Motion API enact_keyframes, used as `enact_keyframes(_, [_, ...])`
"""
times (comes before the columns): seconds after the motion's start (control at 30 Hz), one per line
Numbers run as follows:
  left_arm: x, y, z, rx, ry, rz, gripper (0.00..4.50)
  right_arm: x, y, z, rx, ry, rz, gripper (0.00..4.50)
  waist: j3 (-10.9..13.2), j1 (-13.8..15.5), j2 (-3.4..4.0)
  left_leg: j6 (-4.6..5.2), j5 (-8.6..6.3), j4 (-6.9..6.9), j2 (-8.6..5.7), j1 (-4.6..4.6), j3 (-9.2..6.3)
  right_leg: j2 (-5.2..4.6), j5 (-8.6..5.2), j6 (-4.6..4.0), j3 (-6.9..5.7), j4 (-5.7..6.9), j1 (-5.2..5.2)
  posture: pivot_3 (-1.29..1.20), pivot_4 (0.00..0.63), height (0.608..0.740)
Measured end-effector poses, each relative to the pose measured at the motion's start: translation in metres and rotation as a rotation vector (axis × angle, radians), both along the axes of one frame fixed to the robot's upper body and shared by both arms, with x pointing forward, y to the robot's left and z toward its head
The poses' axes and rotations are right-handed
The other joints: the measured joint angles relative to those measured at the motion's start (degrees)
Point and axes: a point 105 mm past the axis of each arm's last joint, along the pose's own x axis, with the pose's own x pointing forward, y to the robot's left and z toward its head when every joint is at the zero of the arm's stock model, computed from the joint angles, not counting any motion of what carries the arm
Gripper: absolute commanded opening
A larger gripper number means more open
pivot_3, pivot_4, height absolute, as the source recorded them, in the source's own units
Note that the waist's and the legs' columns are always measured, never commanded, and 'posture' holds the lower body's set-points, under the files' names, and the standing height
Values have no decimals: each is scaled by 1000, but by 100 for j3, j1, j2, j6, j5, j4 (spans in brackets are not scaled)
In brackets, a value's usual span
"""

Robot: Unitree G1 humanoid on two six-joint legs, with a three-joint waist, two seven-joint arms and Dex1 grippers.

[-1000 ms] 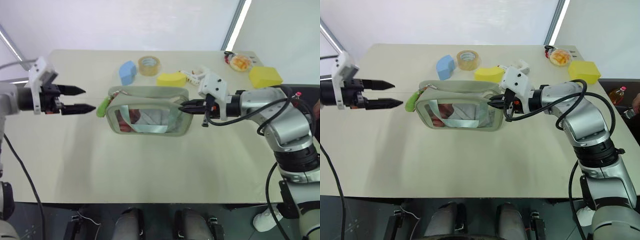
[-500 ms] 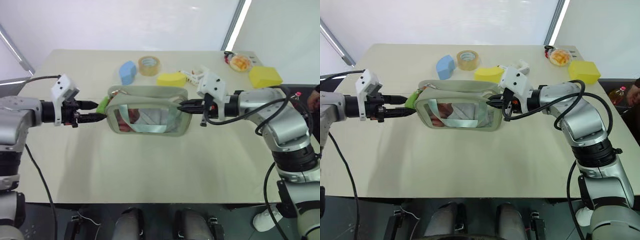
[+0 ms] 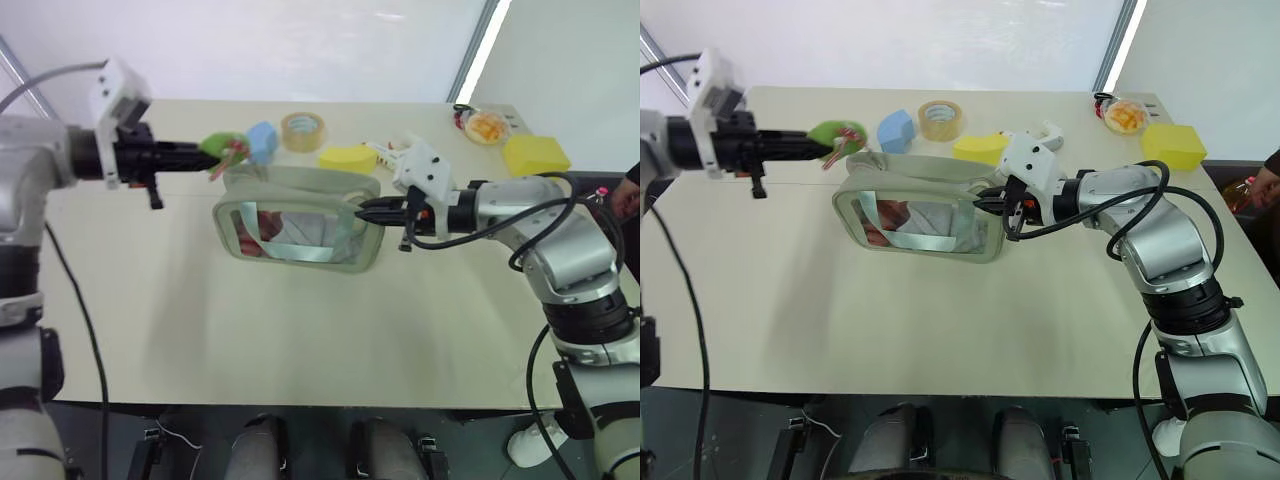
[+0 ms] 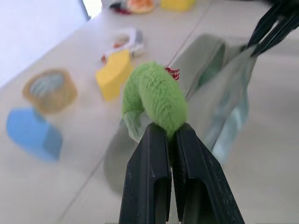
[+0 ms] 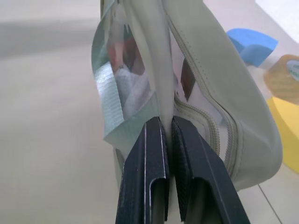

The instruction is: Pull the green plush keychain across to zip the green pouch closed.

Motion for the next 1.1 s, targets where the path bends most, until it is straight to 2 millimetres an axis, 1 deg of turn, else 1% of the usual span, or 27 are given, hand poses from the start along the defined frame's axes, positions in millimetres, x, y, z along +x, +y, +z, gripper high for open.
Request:
enact_keyframes(0.07, [5, -21, -12, 16, 10, -41, 20, 0, 2, -1, -1, 0, 6, 0, 0, -9, 0, -1, 1, 0, 0, 1, -1, 1, 0, 0, 0, 2, -1, 0, 150, 740])
enact_keyframes(0.13, [8, -34, -25, 68, 2, -68, 20, 0, 3, 0, 0, -2, 9, 0, 0, -43, 0, -1, 1, -1, 1, 1, 3, 1, 0, 0, 0, 3, -4, 0, 150, 740])
enact_keyframes(0.2, [8, -37, -34, 119, -18, -85, 20, 0, 4, -1, 2, -3, 10, 0, 0, -51, 1, -2, 1, -4, 2, 2, 4, 2, 0, 0, 1, 3, -7, 0, 150, 740])
enact_keyframes(0.27, [9, -35, -40, 153, -36, -93, 20, 0, 4, -1, 2, -2, 8, 0, 1, -29, 1, -3, 2, -3, 2, 2, 3, 2, 0, 0, 0, -1, -7, 0, 150, 740])
enact_keyframes(0.37, [11, -30, -42, 168, -41, -93, 963, 1, 3, -1, -1, -5, -1, 0, 0, -13, 1, -1, 1, 3, 2, 2, 3, 2, 0, 0, 0, -4, -1, 0, 150, 740])
enact_keyframes(0.43, [11, -27, -41, 160, -25, -98, 1924, 1, 2, 0, -3, -8, -8, 0, 0, -12, 1, -1, 1, 2, 2, 2, 1, 2, 0, 0, 0, -3, -2, 0, 150, 740])
enact_keyframes(0.5, [12, -26, -35, 153, -22, -90, 2906, 2, 2, 0, -2, -10, -11, 0, 0, -12, 1, -1, 1, 2, 2, 1, 1, 2, 0, 0, 0, -3, -3, 0, 150, 740])
enact_keyframes(0.53, [12, -24, -32, 155, -22, -87, 2906, 2, 2, 0, -1, -11, -11, 0, 0, -13, 1, -1, 1, 1, 2, 1, 1, 2, 0, 0, 0, -3, -3, 0, 150, 740])
enact_keyframes(0.63, [4, -3, -26, 226, -4, -78, 2906, 2, 3, 0, -1, -12, -8, 0, 1, -56, 2, -2, 1, -5, 3, 1, 4, 3, 0, 0, 1, -1, -10, 0, 150, 740])
enact_keyframes(0.73, [-1, 14, -22, 264, 10, -51, 2906, 2, 3, 0, -3, -14, -11, 0, 1, -27, 3, -3, 2, -4, 4, 1, 4, 4, 0, -1, 1, -2, -9, 0, 150, 740])
enact_keyframes(0.8, [-4, 24, -24, 277, 25, -29, 2906, 3, 2, 0, -4, -19, -13, 0, 1, -10, 2, -1, 0, 1, 3, 2, 2, 2, 0, -1, 1, -3, -2, 0, 150, 740])
enact_keyframes(0.87, [-5, 33, -40, 293, 63, -8, 2906, 3, 2, 0, -2, -18, -13, 0, 1, -12, 3, 0, 0, 1, 3, 3, 1, 1, 0, -1, 1, -3, -2, 0, 150, 740])
enact_keyframes(0.93, [-3, 34, -64, 285, 112, 4, 2906, 4, 2, -1, 2, -15, -14, 0, 1, -9, 2, 0, 0, 0, 4, 2, 0, 1, 0, -1, 0, -2, -3, 0, 150, 740])
enact_keyframes(1.0, [2, 29, -75, 252, 126, 21, 2906, 5, 3, -1, 4, -15, -14, 0, 0, -10, 0, 0, 0, 2, 3, 1, 0, 1, 0, -1, 0, -2, -2, 0, 150, 740])
enact_keyframes(1.07, [3, 30, -81, 251, 124, 34, 2906, 5, 4, -1, 4, -13, -8, 0, 0, -22, 0, 1, 0, 0, 3, 1, 2, 1, 0, -1, 1, -2, -4, 0, 150, 740])
enact_keyframes(1.1, [4, 30, -83, 249, 122, 37, 2669, 4, 4, -1, 4, -12, -6, 0, 1, -24, 1, 0, 0, -2, 3, 1, 2, 1, 0, -1, 0, -2, -6, 0, 150, 740])
